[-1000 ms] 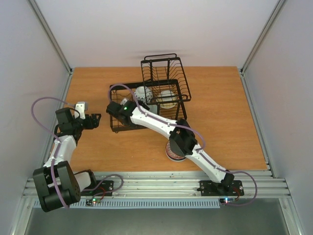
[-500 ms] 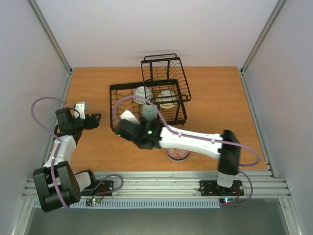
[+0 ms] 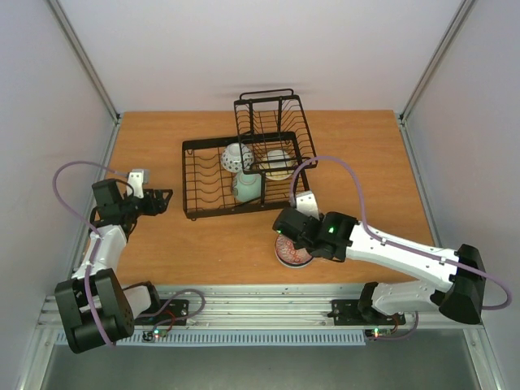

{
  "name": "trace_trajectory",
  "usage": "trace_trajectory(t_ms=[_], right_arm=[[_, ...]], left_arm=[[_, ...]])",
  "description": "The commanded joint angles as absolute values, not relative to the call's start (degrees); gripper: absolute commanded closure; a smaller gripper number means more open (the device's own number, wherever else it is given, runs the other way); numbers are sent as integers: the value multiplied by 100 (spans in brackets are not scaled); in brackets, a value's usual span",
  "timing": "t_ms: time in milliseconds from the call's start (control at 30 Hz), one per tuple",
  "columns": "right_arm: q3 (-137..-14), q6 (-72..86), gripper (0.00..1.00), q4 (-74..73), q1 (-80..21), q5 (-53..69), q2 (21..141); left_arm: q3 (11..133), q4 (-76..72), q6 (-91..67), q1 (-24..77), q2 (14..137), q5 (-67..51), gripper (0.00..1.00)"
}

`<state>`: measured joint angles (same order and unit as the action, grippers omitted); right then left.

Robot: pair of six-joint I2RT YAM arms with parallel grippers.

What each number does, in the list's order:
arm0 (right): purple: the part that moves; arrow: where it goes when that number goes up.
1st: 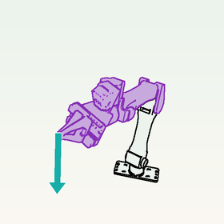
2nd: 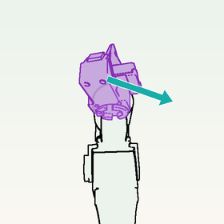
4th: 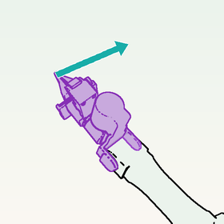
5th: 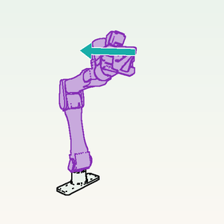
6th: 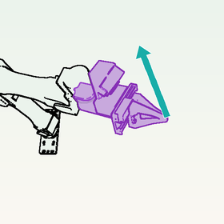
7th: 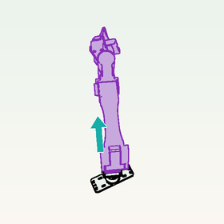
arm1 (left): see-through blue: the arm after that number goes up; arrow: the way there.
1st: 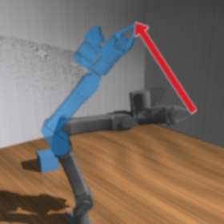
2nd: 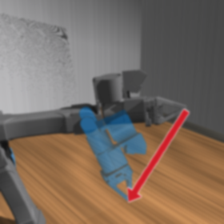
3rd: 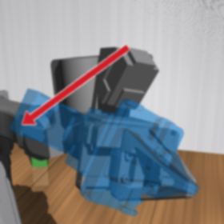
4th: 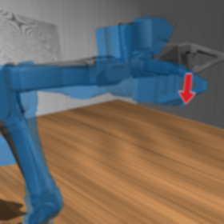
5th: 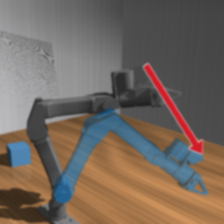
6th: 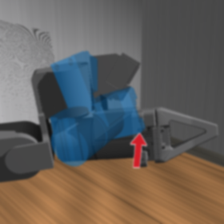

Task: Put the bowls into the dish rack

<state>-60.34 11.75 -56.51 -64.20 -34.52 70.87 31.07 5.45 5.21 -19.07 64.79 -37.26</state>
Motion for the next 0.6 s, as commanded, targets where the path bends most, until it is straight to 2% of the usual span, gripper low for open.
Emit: trace_trajectory(t_ms=[0, 300, 567], right_arm=[[-5513, 1774, 58, -5911, -5982, -2938, 6805], [-5004, 1580, 60, -5493, -5560, -2462, 6859], [-4759, 1590, 70, -5238, -5493, -2257, 7057]], left_arm=[[3249, 509, 691, -1942, 6469, -4114, 24], [3232, 499, 760, -1941, 6485, -4282, 24], [3231, 517, 773, -1942, 6496, -4361, 24]])
